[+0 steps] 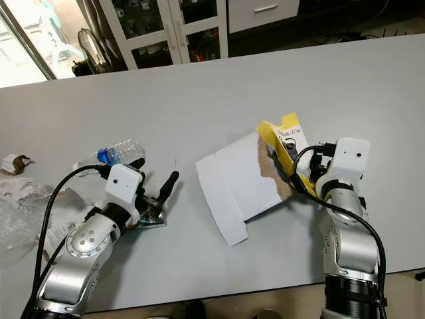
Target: Picking trash to rubbish bin
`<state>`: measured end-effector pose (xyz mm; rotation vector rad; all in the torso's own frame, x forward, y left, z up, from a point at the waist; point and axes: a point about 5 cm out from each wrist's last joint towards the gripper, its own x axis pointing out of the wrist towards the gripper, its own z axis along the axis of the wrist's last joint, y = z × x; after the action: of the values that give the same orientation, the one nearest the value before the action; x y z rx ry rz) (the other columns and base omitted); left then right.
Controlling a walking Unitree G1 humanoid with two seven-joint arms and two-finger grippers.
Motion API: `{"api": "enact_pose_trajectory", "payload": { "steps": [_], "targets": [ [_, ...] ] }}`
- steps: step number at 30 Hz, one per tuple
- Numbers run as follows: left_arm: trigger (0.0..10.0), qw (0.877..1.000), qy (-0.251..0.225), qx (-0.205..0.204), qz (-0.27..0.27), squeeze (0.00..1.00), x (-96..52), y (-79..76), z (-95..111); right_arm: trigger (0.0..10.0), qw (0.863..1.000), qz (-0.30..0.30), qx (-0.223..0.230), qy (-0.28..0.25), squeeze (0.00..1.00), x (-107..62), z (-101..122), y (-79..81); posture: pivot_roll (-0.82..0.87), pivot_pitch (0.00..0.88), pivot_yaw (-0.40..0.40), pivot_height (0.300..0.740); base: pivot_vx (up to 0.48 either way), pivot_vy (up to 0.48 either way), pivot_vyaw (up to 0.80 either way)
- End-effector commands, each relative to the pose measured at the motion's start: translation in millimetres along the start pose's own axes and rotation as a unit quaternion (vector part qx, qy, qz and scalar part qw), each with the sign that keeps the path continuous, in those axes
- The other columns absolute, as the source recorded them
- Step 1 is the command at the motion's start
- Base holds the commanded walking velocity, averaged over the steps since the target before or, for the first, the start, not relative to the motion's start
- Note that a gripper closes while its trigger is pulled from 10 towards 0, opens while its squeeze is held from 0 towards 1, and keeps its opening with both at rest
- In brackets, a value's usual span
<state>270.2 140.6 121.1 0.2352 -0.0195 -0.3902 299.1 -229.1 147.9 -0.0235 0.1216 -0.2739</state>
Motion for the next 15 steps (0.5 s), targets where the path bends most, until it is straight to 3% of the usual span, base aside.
{"api": "enact_pose_trajectory", "payload": {
  "steps": [1, 6, 14, 15],
  "targets": [
    [10.0, 1.0, 0.001, 0.002, 0.002, 0.0, -2.1, 3.7, 2, 10.0, 1.0, 0.003, 0.0, 0.018, 0.0, 0.9, -4, 1.5, 0.0, 0.176, 0.123, 0.74, 0.0, 0.0, 0.0],
    [10.0, 1.0, 0.002, 0.001, 0.003, 0.0, -2.2, 2.6, 3, 10.0, 1.0, -0.019, -0.011, -0.013, 0.0, -2.2, 9, 0.2, 0.0, 0.176, 0.116, 0.74, 0.0, 0.0, 0.0],
    [10.0, 1.0, 0.002, 0.0, 0.003, 0.0, -2.2, 2.5, 3, 10.0, 1.0, -0.02, -0.014, -0.017, 0.0, -2.6, 10, 0.2, 0.0, 0.176, 0.116, 0.74, 0.0, 0.0, 0.0],
    [10.0, 1.0, 0.001, -0.003, 0.002, 0.0, 0.0, 0.2, 3, 10.0, 0.997, -0.007, -0.014, -0.073, 0.0, -6.6, 29, 5.1, -0.02, 0.172, 0.111, 0.74, 0.0, 0.0, 0.0]
  ]
}}
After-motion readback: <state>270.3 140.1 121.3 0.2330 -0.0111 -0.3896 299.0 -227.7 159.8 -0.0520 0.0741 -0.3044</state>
